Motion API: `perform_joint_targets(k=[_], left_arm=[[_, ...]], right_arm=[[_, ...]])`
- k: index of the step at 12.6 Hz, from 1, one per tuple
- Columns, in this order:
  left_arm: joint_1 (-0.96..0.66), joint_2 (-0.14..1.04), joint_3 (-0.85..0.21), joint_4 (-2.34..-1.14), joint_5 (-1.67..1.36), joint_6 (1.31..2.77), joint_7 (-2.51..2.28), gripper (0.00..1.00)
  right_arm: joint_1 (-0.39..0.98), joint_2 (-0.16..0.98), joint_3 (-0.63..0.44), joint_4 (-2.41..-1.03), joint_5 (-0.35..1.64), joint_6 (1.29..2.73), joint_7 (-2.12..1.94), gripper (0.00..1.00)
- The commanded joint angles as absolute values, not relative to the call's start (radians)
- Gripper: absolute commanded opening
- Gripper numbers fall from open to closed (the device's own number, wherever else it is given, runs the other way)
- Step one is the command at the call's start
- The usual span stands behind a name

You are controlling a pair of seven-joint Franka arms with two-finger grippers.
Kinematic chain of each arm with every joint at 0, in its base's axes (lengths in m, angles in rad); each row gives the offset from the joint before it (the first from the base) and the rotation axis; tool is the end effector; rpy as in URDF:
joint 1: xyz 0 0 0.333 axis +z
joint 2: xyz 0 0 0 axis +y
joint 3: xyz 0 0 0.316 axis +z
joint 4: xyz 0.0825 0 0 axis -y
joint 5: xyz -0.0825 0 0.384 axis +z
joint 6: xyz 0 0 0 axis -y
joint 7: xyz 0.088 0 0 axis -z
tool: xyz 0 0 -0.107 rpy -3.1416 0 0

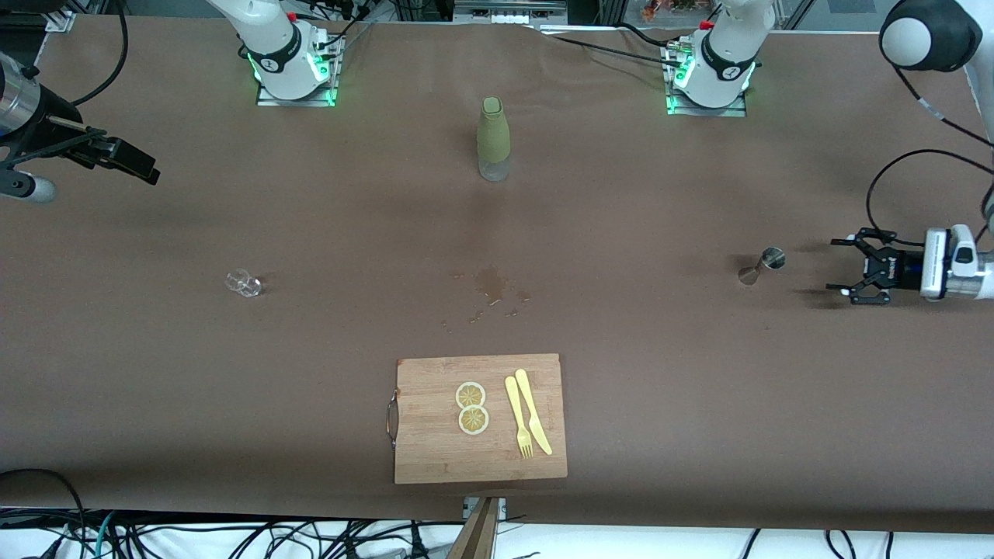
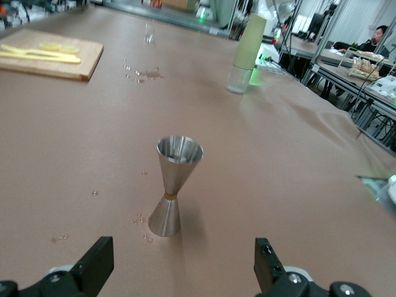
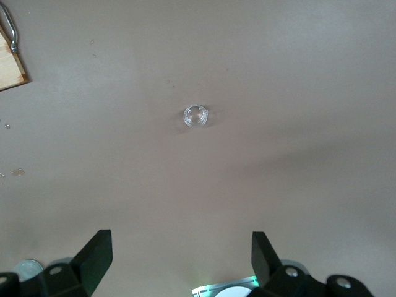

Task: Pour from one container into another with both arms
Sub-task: 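Set the jigger down and open the left gripper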

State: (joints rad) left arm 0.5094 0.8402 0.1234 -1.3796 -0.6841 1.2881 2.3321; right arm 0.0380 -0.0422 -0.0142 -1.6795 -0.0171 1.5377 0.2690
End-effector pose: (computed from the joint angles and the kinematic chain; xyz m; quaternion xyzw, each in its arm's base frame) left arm 0.5615 0.2950 0.2000 0.6134 -0.6034 0.2438 0.4475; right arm 0.5346 0.0107 0.5938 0.9912 -0.1220 -0.0480 0.0154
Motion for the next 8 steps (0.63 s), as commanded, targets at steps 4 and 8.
perform_joint_targets(k=[4, 8], left_arm=[[0.419, 0.595, 0.123, -1.479, -0.583, 1.258, 1.912, 1.0], [0.342, 0.491, 0.114, -1.46, -0.565, 1.189, 1.613, 1.0]], right_arm=[[-0.003, -0.049, -0.012, -1.674, -0.009, 1.552, 0.108, 1.0], [-0.003, -0.046, -0.014, -1.674, -0.012, 1.575, 0.091, 1.0]])
